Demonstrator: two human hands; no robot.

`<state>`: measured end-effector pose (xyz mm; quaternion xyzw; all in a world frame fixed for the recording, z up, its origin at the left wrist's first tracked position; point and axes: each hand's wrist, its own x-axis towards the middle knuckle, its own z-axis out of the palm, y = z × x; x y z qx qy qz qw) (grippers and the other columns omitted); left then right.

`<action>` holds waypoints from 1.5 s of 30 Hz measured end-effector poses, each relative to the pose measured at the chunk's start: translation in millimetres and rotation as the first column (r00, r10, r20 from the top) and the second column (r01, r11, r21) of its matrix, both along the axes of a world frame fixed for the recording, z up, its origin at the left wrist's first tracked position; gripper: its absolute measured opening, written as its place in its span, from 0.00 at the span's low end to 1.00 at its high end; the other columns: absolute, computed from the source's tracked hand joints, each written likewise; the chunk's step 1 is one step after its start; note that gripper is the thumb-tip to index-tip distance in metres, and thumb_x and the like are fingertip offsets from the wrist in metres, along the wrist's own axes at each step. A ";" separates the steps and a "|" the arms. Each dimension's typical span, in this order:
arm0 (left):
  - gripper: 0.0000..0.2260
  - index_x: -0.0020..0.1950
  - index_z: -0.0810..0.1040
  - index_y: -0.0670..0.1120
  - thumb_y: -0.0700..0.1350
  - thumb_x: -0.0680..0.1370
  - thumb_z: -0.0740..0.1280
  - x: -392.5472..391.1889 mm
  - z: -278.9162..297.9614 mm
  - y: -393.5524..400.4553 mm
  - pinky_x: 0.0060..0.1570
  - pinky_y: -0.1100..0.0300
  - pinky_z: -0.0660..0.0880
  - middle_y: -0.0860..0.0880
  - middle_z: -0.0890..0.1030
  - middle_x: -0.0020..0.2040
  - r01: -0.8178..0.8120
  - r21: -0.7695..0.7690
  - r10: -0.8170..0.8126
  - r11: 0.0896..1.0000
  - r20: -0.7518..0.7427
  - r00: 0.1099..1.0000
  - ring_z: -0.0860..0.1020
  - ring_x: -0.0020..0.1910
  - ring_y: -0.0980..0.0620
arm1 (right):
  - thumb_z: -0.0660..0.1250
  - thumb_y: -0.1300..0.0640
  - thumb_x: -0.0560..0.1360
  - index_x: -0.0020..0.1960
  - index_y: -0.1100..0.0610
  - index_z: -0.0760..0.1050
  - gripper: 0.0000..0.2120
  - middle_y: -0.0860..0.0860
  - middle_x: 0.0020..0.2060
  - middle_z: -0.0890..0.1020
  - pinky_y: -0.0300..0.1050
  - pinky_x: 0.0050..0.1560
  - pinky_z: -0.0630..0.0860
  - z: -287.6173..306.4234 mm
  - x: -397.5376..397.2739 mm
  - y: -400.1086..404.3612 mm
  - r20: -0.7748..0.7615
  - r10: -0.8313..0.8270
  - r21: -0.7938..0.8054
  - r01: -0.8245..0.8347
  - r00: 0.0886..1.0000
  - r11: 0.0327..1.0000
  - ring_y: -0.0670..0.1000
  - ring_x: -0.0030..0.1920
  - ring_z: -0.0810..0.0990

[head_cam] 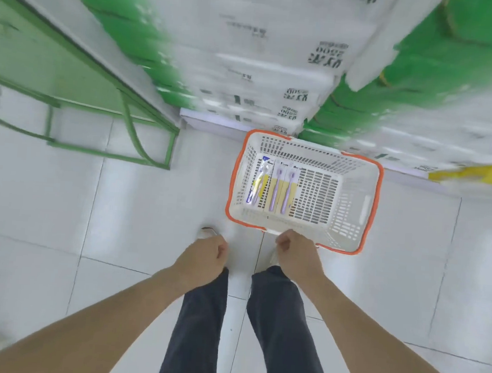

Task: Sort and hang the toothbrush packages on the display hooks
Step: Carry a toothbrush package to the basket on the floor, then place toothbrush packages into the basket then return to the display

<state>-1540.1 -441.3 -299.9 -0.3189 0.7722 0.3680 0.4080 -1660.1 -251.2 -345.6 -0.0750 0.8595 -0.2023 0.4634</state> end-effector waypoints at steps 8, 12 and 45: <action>0.09 0.51 0.79 0.46 0.45 0.80 0.60 106.4 160.2 -43.0 0.41 0.61 0.74 0.51 0.83 0.48 -0.246 0.068 0.250 0.967 -0.056 0.967 0.81 0.48 0.49 | 0.63 0.58 0.79 0.50 0.55 0.80 0.07 0.49 0.45 0.82 0.48 0.56 0.78 185.6 77.6 -40.1 -0.014 0.237 -0.011 -0.238 0.971 0.971 0.52 0.47 0.81; 0.07 0.50 0.80 0.48 0.43 0.80 0.62 158.6 198.1 -80.6 0.38 0.65 0.73 0.51 0.83 0.48 -0.449 0.143 0.469 0.882 -0.158 0.869 0.82 0.44 0.51 | 0.61 0.50 0.79 0.51 0.51 0.78 0.09 0.47 0.43 0.83 0.52 0.56 0.79 227.5 129.5 -75.5 -0.040 0.384 0.042 -0.383 0.922 0.923 0.51 0.46 0.82; 0.07 0.53 0.78 0.51 0.49 0.82 0.61 381.1 262.1 -637.3 0.42 0.64 0.72 0.55 0.82 0.52 -0.704 0.048 0.634 0.708 -0.481 0.605 0.81 0.48 0.55 | 0.67 0.52 0.79 0.55 0.51 0.79 0.07 0.42 0.46 0.82 0.28 0.41 0.72 313.3 319.9 -698.3 -0.228 0.554 -0.229 -0.597 0.801 0.769 0.41 0.44 0.80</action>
